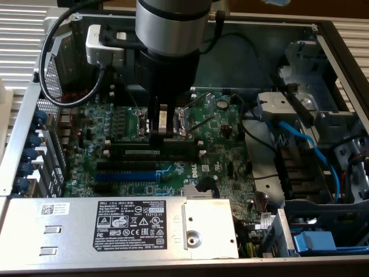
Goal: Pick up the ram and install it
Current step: 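Press down the ram until it locks into place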
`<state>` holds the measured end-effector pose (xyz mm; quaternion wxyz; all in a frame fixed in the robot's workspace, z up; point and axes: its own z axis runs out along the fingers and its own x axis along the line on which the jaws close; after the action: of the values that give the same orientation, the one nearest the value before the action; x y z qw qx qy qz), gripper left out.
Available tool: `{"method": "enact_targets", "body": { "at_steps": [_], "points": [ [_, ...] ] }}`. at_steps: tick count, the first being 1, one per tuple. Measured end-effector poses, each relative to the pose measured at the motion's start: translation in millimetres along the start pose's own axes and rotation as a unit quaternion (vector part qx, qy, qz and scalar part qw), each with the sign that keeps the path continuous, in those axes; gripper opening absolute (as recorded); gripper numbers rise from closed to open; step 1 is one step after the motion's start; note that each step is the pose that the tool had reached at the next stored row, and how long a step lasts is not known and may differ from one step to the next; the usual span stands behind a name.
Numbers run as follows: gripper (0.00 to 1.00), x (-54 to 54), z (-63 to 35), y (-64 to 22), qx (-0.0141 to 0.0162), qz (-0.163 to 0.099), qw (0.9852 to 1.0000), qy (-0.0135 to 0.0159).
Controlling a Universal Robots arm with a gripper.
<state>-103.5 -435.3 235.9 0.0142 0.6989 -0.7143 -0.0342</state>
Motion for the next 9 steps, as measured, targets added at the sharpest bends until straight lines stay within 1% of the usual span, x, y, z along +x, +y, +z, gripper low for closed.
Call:
{"method": "enact_targets", "body": {
  "at_steps": [9],
  "points": [
    [0.11,-0.7,2.2,-0.4,-0.0025,0.0,1.0,0.0001]
  ]
}}
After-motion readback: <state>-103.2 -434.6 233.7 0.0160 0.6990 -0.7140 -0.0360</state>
